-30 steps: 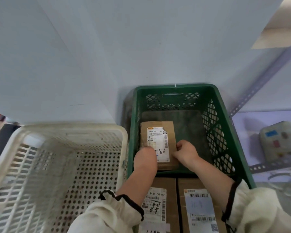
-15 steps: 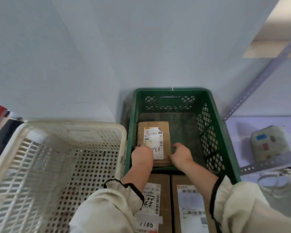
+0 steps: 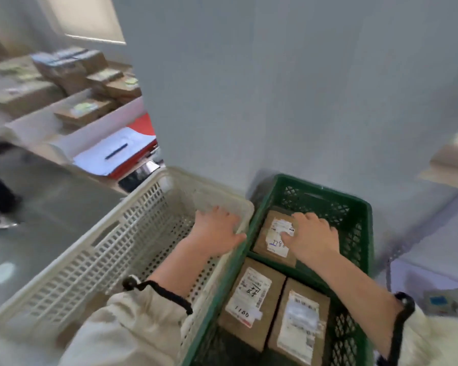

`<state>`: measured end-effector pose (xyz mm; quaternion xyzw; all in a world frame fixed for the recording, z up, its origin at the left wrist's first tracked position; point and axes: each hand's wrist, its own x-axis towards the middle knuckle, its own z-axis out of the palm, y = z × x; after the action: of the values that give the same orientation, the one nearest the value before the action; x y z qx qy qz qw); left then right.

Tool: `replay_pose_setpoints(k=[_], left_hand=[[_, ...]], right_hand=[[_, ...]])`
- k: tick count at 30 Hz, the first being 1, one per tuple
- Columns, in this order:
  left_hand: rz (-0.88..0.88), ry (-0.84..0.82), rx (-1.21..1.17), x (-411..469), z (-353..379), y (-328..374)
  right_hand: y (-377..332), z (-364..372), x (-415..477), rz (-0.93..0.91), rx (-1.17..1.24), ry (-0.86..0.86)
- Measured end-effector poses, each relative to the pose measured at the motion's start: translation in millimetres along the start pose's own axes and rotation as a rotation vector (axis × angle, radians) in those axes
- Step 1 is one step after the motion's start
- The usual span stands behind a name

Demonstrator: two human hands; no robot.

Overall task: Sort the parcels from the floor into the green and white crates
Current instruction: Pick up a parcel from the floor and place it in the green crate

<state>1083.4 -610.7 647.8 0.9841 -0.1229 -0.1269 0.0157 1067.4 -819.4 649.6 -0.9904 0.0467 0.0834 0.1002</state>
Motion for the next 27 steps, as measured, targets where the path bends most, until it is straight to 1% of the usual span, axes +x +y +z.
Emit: replay_pose_setpoints(k=[3, 7, 10, 12, 16, 20, 22, 27], left_hand=[[-0.185, 0.044, -0.147, -82.6, 6.1, -55.8], [-0.447, 0.124, -0.206, -221.6, 30.8, -126.5], [-0.622, 0.196, -0.332, -337.7, 56.7, -162.6], [-0.776, 0.230, -0.382, -413.4, 75.3, -177.8], [-1.085, 0.256, -0.442, -553.2, 116.7, -188.0], [-1.299, 0.305, -0.510, -681.8, 158.4, -189.1], [-1.403, 0.305, -0.529, -745.5, 179.2, -187.0], [-1.698, 0.323, -0.669, -888.4, 234.7, -166.7]], right_hand=[[-53.7, -2.5, -19.7, -0.209, 0.012, 0.004], [-137.9, 19.4, -60.8, -0.494, 0.044, -0.004], [-198.3, 42.8, -105.2, -0.694, -0.033, -0.077], [-236.9, 57.9, -138.5, -0.809, -0.101, -0.082], [-318.4, 86.5, -217.7, -1.006, -0.170, -0.112], [-406.5, 129.0, -315.1, -1.199, -0.257, -0.177], [-447.3, 154.3, -370.5, -1.296, -0.302, -0.218], [-525.2, 218.6, -489.2, -1.507, -0.424, -0.346]])
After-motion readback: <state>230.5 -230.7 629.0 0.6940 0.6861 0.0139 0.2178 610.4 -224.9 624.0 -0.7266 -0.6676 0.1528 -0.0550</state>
